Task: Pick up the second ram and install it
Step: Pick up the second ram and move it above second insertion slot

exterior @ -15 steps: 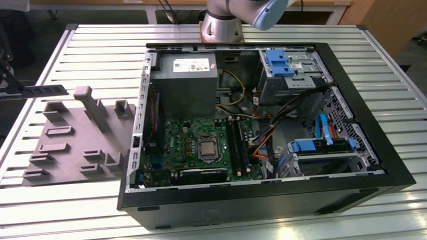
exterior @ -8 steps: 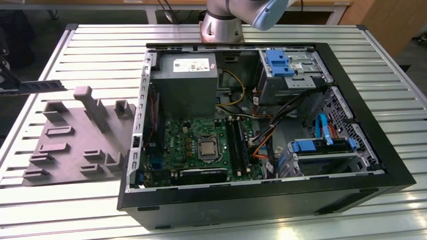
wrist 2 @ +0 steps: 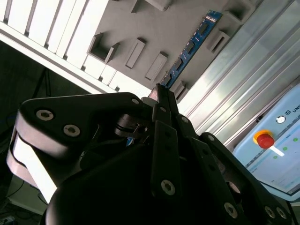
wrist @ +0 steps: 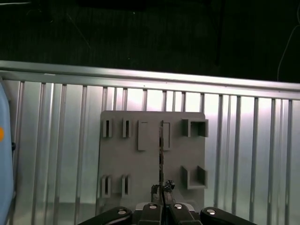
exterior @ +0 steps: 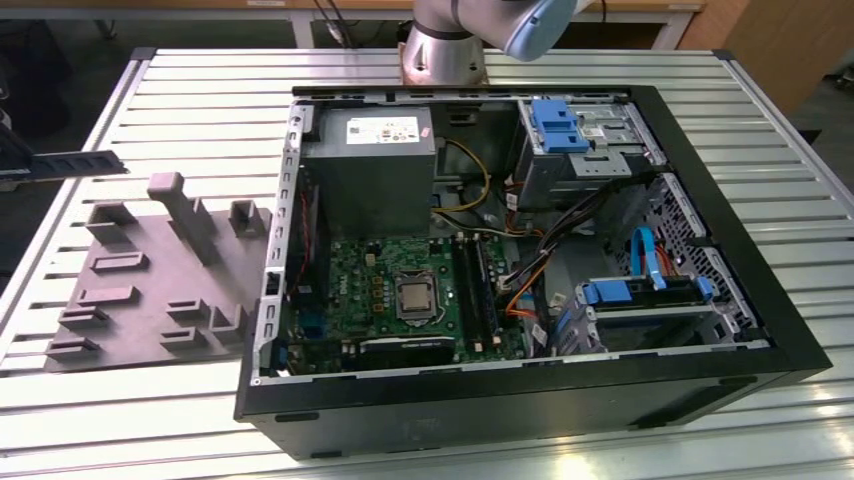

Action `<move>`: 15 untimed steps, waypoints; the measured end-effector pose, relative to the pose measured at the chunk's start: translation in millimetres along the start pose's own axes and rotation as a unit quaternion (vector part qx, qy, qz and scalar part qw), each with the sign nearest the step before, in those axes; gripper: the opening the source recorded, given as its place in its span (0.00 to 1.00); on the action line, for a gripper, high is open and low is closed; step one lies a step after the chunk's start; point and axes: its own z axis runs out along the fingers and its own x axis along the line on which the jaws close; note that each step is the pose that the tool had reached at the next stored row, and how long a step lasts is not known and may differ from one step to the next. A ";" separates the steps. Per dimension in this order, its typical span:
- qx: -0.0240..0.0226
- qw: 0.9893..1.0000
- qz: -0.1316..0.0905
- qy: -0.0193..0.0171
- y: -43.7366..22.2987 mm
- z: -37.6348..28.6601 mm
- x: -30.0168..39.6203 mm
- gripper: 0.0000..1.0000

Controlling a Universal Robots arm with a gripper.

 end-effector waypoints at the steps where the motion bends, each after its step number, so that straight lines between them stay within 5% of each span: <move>1: 0.000 1.000 0.000 0.000 0.0 -1.1 -0.2 0.12; 15: 0.001 1.000 0.000 0.000 -2.1 -4.7 -0.5 0.12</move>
